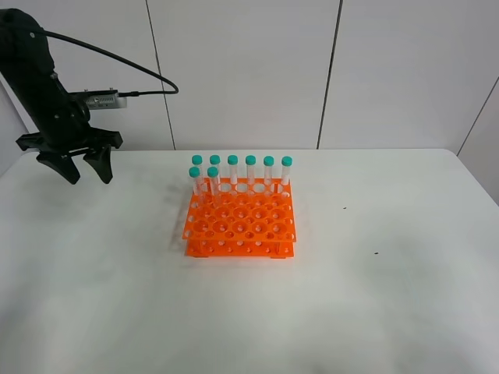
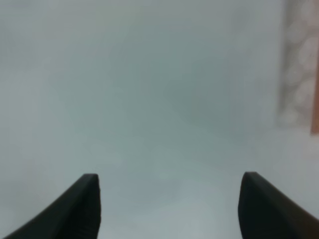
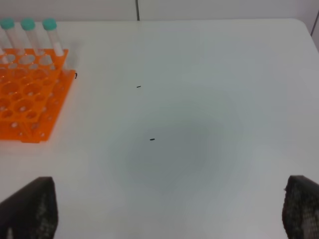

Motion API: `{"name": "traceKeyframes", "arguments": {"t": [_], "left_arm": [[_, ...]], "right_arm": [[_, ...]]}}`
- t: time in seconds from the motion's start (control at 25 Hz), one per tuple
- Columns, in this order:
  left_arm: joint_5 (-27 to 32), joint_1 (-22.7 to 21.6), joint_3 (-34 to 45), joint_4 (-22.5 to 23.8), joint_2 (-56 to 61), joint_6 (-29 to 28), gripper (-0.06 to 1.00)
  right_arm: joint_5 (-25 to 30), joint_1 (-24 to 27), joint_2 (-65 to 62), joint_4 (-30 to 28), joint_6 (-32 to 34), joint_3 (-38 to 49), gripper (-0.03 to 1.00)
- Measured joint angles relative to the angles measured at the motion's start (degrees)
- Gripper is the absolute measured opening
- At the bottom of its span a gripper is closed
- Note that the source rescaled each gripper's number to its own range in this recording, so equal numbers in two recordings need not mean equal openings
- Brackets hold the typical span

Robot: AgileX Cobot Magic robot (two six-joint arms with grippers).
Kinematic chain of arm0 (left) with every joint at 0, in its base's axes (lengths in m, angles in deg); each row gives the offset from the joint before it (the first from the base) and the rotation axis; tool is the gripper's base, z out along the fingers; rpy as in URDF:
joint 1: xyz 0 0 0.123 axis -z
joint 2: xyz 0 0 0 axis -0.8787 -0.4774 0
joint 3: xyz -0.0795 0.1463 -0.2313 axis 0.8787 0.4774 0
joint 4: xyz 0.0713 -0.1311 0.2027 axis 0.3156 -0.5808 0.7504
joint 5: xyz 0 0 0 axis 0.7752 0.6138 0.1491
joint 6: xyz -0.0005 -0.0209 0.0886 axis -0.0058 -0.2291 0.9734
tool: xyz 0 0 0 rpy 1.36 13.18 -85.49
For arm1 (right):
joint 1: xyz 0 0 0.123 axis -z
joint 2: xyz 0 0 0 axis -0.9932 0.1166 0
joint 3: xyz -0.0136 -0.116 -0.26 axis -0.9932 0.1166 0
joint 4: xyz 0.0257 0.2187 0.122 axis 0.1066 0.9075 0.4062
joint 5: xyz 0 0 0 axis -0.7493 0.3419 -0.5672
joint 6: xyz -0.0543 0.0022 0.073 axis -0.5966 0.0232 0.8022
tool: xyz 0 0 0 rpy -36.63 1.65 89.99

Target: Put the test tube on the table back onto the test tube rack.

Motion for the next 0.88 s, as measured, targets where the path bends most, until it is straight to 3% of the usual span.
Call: {"name": "traceKeyframes", "arguments": {"t": [0.4,0.88], "left_arm": [[0.0,-1.1,3.6,1.0,5.4,-1.5,0.86],[0.0,-1.1,32.5,2.7,37.8,-1.5,0.86]], "right_arm": [[0.0,0.0,0.0,0.0,0.1,0.0,1.00],[0.0,0.0,0.0,0.0,0.1,0.0,1.00]]}}
